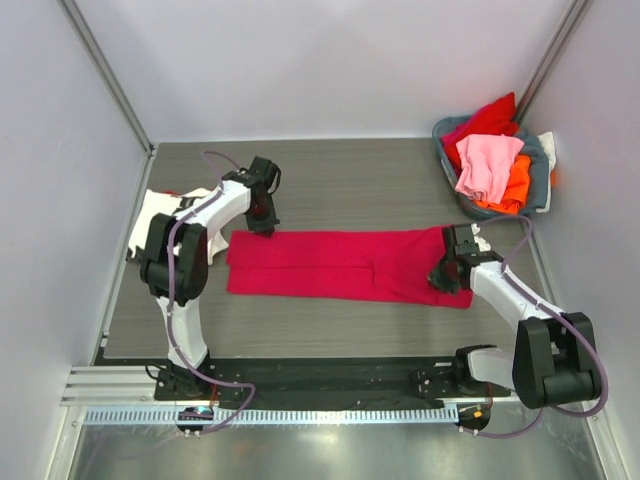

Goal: Fold and stack the t-shirts
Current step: Fold the tshirt

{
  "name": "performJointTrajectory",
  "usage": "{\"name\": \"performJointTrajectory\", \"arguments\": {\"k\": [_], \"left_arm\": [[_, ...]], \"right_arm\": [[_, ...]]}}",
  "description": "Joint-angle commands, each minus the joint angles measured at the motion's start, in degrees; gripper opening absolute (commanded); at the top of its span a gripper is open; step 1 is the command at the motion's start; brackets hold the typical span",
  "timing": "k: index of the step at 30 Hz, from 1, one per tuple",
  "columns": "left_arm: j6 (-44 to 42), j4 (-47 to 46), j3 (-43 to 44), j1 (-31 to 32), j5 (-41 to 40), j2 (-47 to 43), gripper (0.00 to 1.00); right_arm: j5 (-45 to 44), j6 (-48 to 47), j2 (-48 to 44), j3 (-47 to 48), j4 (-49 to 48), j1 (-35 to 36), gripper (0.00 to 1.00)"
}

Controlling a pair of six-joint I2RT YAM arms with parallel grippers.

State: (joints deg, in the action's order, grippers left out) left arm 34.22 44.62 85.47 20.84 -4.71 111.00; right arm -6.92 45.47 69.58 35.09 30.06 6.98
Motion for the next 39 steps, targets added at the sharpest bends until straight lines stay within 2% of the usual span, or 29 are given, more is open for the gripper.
{"name": "performJointTrajectory", "arguments": {"k": [1, 11, 19, 25, 28, 29, 36, 39], "left_arm": [[-0.9, 0.6, 0.0, -1.5, -3.4, 1.9, 0.00], [3.0, -2.5, -5.8, -2.0, -4.1, 5.7, 0.00], [5.6, -9.6, -20.9, 1.0, 0.4, 0.5, 0.00], [9.5, -12.2, -30.4, 9.8, 0.8, -5.1, 0.00], [11.9, -13.4, -34.1, 16.6, 0.6, -5.7, 0.00], [13.9, -13.9, -35.3, 19.2, 0.4, -5.9, 0.00], [23.4, -18.0, -47.2, 27.2, 1.2, -13.2, 0.00], [30.2, -17.9, -49.6, 34.1, 0.8, -17.3, 0.00]], "right_arm": [[-2.0, 0.6, 1.5, -1.1, -3.7, 0.3, 0.01], [-6.8, -0.8, 9.8, 0.6, -6.0, 0.3, 0.01], [-10.1, -2.4, 22.2, 10.5, -6.3, -0.4, 0.01], [-8.6, -5.8, 33.2, 23.2, -6.5, -0.8, 0.01], [-6.3, -6.8, 38.6, 29.4, -6.6, -0.7, 0.01], [-6.0, -7.8, 39.5, 30.8, -6.5, -0.7, 0.01], [-3.0, -12.9, 50.6, 47.5, -4.5, 0.3, 0.01], [-2.0, -14.5, 56.8, 55.8, -1.7, 2.2, 0.01]]}}
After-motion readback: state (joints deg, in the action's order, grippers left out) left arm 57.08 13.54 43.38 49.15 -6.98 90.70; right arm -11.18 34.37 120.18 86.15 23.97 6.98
